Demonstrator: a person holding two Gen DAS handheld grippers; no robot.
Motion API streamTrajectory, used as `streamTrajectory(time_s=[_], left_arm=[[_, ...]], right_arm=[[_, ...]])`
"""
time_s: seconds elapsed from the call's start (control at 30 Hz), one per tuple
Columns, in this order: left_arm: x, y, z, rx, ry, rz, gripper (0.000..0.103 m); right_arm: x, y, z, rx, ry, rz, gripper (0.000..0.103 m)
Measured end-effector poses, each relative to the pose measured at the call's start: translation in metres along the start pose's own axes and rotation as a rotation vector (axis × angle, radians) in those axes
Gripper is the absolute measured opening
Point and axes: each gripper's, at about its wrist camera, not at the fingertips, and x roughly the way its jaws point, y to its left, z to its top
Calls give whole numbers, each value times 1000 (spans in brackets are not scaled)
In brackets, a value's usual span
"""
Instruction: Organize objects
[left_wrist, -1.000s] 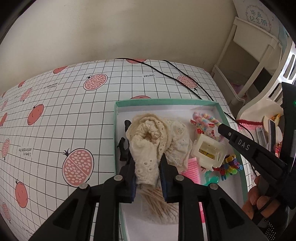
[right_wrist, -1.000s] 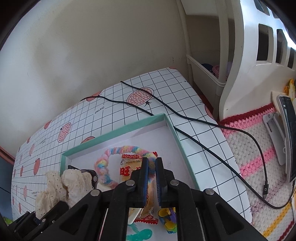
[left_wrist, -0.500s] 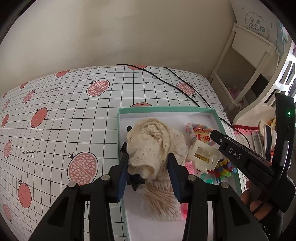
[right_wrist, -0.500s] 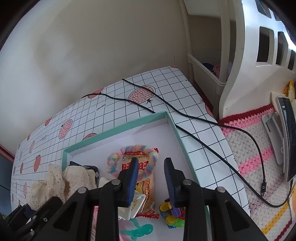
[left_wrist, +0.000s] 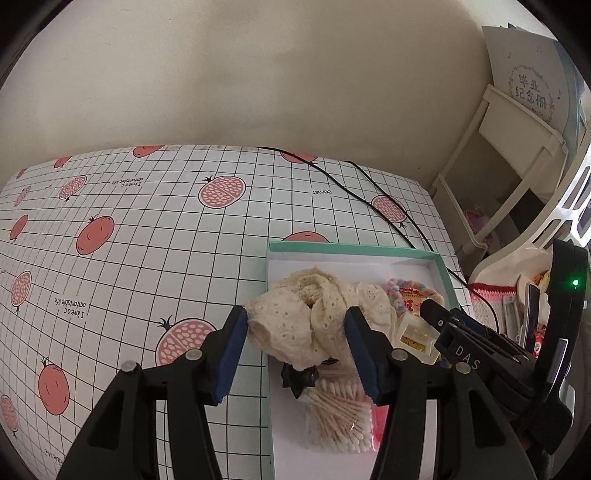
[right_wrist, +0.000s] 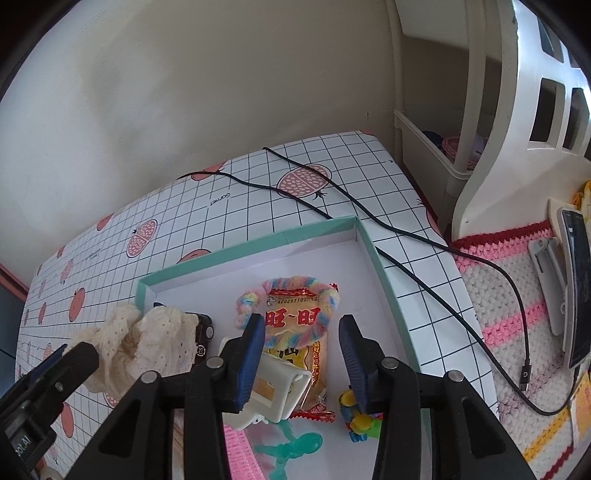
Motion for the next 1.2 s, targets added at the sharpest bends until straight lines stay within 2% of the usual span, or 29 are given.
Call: streamTrajectory(time_s=[0.2, 0.33, 0.43, 0.5, 0.57, 0.67, 0.73, 0.8, 0.9, 1.2], left_arm=[[-5, 7, 3, -31, -14, -25, 57], [-7, 10, 6, -42, -29, -15, 57], [-4, 16, 6, -53, -38, 13, 65], [-3, 21, 7, -60, -49, 51, 67], [0, 26, 7, -66, -55, 81, 68], [1, 36, 7, -91, -71, 116, 85], [2, 40, 7, -99, -80, 137, 89], [2, 42, 8, -103, -90, 152, 94], [2, 44, 7, -103, -101, 168, 100], [10, 48, 6, -92, -90, 214, 101]], right_arm=[[-2, 5, -1, -16, 3, 0, 49], [-3, 7, -1, -24, 1, -2, 50], [-3, 8, -1, -27, 1, -1, 53], [-3, 9, -2, -32, 4, 8, 66], [-2, 11, -2, -42, 2, 10, 71], [-2, 14, -3, -50, -1, 16, 84], [-3, 16, -3, -57, -8, 18, 90], [-3, 17, -4, -62, -16, 14, 102], [-3, 18, -3, -60, -21, 16, 103], [-3, 17, -2, -47, -29, 16, 103]])
